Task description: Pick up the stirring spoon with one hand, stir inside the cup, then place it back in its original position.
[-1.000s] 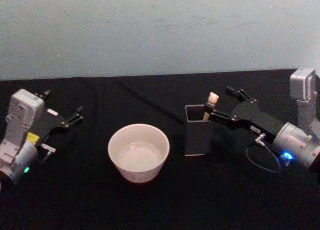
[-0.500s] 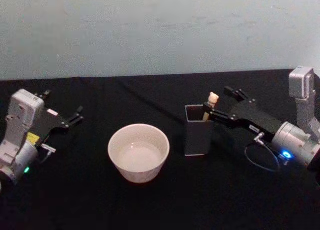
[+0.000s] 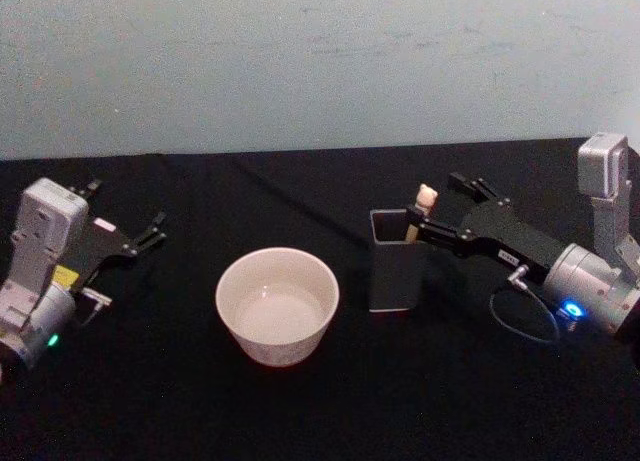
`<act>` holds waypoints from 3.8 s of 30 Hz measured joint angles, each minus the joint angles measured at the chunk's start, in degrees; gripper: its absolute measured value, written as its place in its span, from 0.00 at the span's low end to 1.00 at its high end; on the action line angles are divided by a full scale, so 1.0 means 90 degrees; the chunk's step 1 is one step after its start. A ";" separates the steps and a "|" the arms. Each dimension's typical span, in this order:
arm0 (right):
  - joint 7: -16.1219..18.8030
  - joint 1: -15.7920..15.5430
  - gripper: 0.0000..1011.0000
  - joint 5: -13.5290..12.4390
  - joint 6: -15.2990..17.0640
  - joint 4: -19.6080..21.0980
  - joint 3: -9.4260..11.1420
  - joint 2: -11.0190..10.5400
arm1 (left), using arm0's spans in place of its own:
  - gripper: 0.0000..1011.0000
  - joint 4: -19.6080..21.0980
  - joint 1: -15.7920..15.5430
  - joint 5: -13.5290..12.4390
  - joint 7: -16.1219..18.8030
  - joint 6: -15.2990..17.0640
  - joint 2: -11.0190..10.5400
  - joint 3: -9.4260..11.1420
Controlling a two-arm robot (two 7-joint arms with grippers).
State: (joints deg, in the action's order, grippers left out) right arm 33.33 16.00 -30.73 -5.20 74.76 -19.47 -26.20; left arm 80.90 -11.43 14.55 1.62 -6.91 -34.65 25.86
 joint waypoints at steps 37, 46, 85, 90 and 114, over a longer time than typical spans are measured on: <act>-0.0009 -0.0009 0.21 0.0009 -0.0011 0.0007 0.0000 -0.0004 | 0.99 0.0000 0.0000 0.0000 0.0000 0.0000 0.0000 0.0000; -0.0009 -0.0009 0.21 0.0008 -0.0011 0.0007 0.0000 -0.0003 | 0.99 0.0000 0.0000 0.0000 0.0000 0.0000 0.0000 0.0000; 0.0150 -0.0195 0.21 -0.0453 -0.0114 0.0475 0.0240 -0.0166 | 0.99 0.0000 0.0000 0.0000 0.0000 0.0000 0.0000 0.0000; 0.0162 -0.0256 0.21 -0.0632 -0.0113 0.0626 0.0325 -0.0210 | 0.99 0.0000 0.0000 0.0000 0.0000 0.0000 0.0000 0.0000; 0.0079 -0.0219 0.21 -0.1258 -0.0279 0.1124 0.0630 -0.0210 | 0.99 0.0000 0.0000 0.0000 0.0000 0.0000 0.0000 0.0000</act>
State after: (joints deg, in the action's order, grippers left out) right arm 34.04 14.03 -42.06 -7.71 84.87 -13.80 -28.09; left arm 80.90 -11.43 14.55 1.62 -6.91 -34.65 25.86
